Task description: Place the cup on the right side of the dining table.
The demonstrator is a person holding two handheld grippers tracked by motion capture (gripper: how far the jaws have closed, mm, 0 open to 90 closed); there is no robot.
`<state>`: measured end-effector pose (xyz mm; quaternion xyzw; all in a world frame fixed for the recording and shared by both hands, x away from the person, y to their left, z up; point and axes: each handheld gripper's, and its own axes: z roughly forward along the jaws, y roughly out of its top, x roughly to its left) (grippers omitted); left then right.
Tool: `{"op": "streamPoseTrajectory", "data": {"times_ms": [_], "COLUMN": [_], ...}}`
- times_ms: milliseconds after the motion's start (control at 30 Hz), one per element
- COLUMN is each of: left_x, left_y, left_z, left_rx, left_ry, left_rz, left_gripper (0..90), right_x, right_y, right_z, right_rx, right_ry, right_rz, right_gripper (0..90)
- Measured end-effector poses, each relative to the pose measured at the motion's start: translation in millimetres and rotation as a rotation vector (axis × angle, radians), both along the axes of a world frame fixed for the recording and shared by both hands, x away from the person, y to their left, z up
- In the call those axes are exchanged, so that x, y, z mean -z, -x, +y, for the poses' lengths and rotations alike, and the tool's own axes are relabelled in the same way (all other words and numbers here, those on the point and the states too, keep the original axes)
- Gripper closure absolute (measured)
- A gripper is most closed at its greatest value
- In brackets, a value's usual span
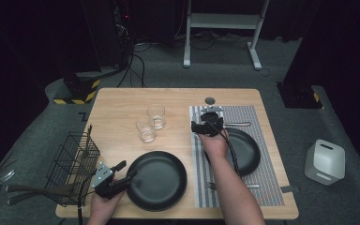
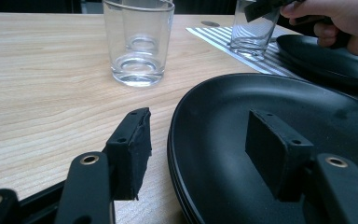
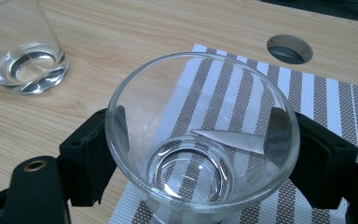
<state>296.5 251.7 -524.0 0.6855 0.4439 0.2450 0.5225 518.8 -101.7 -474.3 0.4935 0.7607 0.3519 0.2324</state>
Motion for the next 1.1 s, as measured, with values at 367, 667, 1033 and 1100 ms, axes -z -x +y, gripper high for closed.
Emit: {"op": "streamPoseTrajectory", "data": {"times_ms": [367,667,1033,1100], "left_x": [0.0,0.2,0.3,0.3], "left_y": [0.1,0.1,0.1,0.0], "left_z": [-0.3,-0.7,-0.9,-0.9], "left_rx": [0.000,0.001,0.001,0.001], "left_ry": [-0.002,-0.004,-0.006,-0.006], "left_rz": [0.000,-0.001,0.000,0.000], "left_gripper": [40.6,40.6,40.4,40.4], "right_x": [0.6,2.8,6.0,6.0], "right_y": [-0.2,3.3,5.5,5.5], "right_z": [-3.2,-2.8,-1.0,-1.0], "right_rx": [0.011,0.008,0.009,0.008], "right_ry": [0.005,0.020,0.046,0.047], "right_rz": [0.002,-0.011,-0.025,-0.025], "right_gripper": [18.6,18.5,18.7,18.7]}}
